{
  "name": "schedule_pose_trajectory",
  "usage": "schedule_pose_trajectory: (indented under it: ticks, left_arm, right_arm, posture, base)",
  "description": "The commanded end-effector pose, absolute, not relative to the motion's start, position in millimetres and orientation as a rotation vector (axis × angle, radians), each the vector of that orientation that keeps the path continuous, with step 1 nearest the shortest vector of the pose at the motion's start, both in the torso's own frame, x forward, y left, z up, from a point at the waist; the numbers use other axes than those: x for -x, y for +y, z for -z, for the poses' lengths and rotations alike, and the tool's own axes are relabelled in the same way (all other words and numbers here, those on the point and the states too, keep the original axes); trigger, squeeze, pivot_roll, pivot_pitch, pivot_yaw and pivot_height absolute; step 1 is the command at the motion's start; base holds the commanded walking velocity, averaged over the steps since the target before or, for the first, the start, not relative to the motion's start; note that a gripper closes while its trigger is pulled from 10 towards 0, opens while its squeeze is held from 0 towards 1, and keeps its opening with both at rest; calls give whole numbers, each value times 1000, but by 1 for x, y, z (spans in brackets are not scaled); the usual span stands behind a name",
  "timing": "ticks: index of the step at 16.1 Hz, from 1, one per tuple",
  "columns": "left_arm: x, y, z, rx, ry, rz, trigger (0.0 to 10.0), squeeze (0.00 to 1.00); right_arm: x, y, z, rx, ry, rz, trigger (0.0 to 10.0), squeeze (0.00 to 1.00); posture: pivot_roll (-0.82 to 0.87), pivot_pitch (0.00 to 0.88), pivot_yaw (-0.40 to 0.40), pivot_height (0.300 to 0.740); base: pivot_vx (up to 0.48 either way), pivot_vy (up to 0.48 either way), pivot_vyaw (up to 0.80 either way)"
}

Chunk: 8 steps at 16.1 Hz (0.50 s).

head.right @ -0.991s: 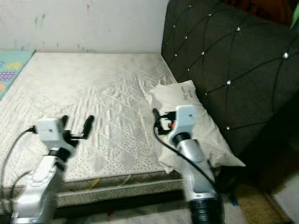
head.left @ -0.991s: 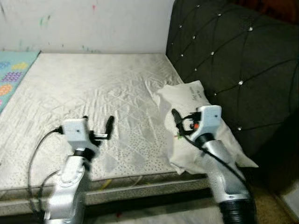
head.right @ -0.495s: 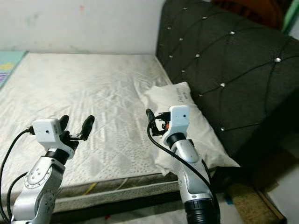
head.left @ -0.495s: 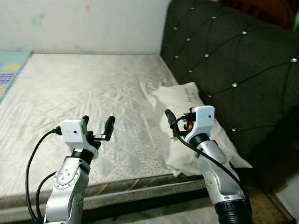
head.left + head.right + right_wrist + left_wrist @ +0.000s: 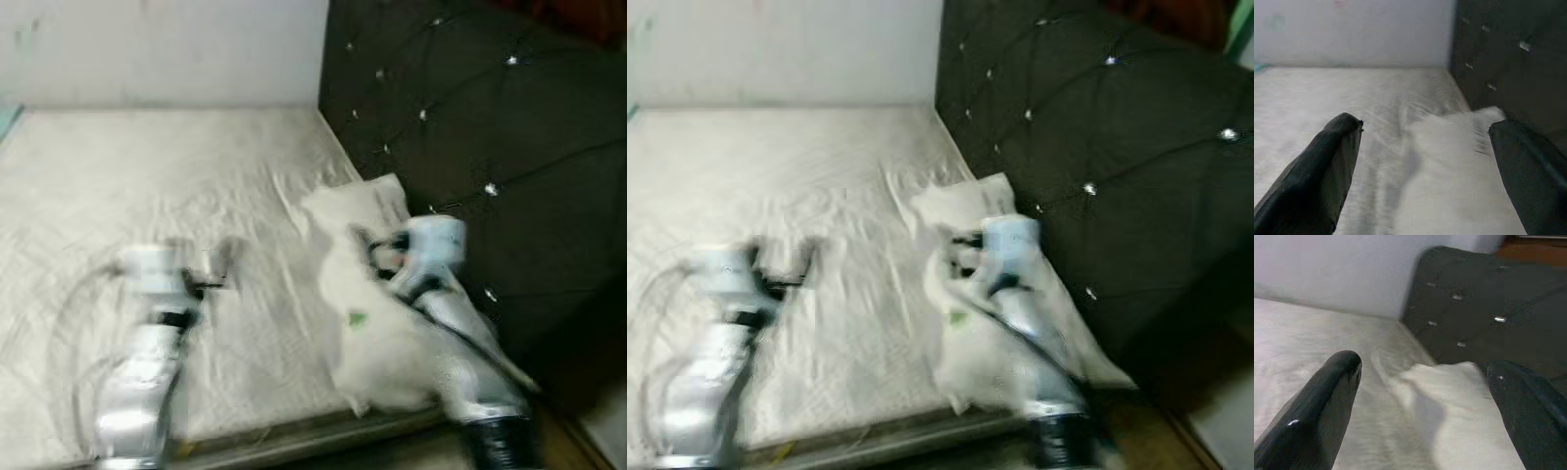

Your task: Clean up the room

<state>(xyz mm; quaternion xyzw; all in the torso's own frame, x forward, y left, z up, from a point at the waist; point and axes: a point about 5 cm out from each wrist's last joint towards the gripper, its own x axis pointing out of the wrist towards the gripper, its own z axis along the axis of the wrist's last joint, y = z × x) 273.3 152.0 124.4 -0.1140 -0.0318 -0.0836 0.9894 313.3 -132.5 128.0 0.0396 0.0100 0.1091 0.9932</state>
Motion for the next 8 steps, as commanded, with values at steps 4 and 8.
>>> schedule_pose_trajectory:
  ticks: [4,8]
  left_arm:
    - [-273,170,-124,205,-56,93,10000,0]
    - [-272,169,-124,196,-53,97,10000,0]
  right_arm:
    - [-313,-119,-134,-90,-6,-259,10000,0]
    - [-313,-119,-133,-92,-4,-262,10000,0]
  posture:
    - [-84,0,-60,740]
    - [-81,0,-61,740]
  base:
    - [0,0,0]
    - [0,454,0]
